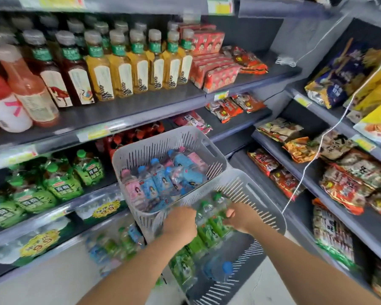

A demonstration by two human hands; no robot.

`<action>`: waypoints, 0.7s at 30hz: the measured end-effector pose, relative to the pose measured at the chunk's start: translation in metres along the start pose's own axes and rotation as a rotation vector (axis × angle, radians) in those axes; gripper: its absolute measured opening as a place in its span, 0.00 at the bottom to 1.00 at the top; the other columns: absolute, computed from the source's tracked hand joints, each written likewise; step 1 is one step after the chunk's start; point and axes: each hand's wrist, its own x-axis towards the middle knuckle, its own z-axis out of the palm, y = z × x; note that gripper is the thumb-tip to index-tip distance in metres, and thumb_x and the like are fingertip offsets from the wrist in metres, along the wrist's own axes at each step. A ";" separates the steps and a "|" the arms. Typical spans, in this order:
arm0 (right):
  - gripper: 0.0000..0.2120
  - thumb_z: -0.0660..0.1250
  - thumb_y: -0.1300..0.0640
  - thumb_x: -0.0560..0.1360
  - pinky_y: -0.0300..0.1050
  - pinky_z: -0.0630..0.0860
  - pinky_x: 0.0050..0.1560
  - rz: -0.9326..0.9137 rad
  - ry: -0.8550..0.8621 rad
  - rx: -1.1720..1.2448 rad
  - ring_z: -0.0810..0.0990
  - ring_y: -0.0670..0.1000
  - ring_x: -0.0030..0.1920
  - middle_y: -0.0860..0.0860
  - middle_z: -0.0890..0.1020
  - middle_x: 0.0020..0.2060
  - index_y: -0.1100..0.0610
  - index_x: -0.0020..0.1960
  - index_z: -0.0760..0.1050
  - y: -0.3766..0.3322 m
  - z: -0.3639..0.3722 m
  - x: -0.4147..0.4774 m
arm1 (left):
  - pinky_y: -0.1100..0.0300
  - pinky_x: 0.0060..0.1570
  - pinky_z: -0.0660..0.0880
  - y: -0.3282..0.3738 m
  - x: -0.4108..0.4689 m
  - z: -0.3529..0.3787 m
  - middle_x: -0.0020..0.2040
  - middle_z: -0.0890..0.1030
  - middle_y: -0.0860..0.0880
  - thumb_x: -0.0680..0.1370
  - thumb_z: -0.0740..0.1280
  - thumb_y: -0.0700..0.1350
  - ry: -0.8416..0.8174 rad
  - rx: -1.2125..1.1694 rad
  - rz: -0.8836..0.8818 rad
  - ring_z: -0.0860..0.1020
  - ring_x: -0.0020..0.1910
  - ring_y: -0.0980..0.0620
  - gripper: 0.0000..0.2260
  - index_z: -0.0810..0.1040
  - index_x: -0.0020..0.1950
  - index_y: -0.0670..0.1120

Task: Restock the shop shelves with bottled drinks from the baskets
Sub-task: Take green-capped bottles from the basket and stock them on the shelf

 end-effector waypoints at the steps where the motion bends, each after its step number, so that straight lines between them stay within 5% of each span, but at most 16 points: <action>1: 0.14 0.70 0.51 0.72 0.46 0.76 0.57 0.001 -0.019 -0.007 0.80 0.54 0.56 0.52 0.82 0.55 0.54 0.55 0.79 0.008 0.003 0.010 | 0.50 0.48 0.79 0.005 0.009 0.012 0.51 0.80 0.44 0.76 0.64 0.39 -0.026 -0.006 -0.028 0.80 0.49 0.44 0.08 0.79 0.53 0.42; 5: 0.16 0.67 0.51 0.73 0.44 0.75 0.53 0.003 -0.082 -0.013 0.79 0.55 0.56 0.55 0.82 0.55 0.58 0.57 0.78 0.035 0.020 0.046 | 0.57 0.40 0.74 0.023 0.041 0.052 0.47 0.78 0.45 0.78 0.65 0.40 -0.148 -0.018 -0.130 0.79 0.45 0.47 0.07 0.78 0.54 0.41; 9: 0.19 0.65 0.50 0.76 0.45 0.74 0.52 -0.001 -0.186 -0.041 0.78 0.58 0.58 0.58 0.80 0.58 0.59 0.62 0.73 0.048 0.043 0.075 | 0.58 0.47 0.75 0.035 0.066 0.084 0.53 0.79 0.43 0.78 0.64 0.39 -0.197 -0.053 -0.222 0.79 0.51 0.47 0.11 0.75 0.59 0.39; 12: 0.23 0.64 0.49 0.77 0.47 0.75 0.60 0.015 -0.232 -0.008 0.77 0.57 0.62 0.58 0.78 0.62 0.57 0.69 0.70 0.053 0.060 0.093 | 0.46 0.70 0.63 0.035 0.082 0.106 0.72 0.67 0.41 0.77 0.66 0.43 -0.184 -0.018 -0.307 0.62 0.73 0.42 0.29 0.59 0.75 0.41; 15: 0.24 0.63 0.54 0.79 0.43 0.71 0.60 0.088 -0.290 0.139 0.74 0.55 0.65 0.58 0.74 0.67 0.59 0.73 0.64 0.055 0.075 0.106 | 0.38 0.74 0.44 0.028 0.095 0.127 0.79 0.51 0.42 0.77 0.66 0.53 -0.197 -0.021 -0.366 0.45 0.78 0.41 0.41 0.42 0.78 0.42; 21: 0.18 0.62 0.60 0.80 0.43 0.73 0.59 0.164 -0.357 0.301 0.75 0.54 0.62 0.58 0.75 0.65 0.63 0.68 0.68 0.054 0.088 0.127 | 0.39 0.74 0.39 0.029 0.113 0.144 0.78 0.54 0.42 0.66 0.72 0.64 -0.178 -0.144 -0.493 0.51 0.78 0.44 0.55 0.43 0.78 0.42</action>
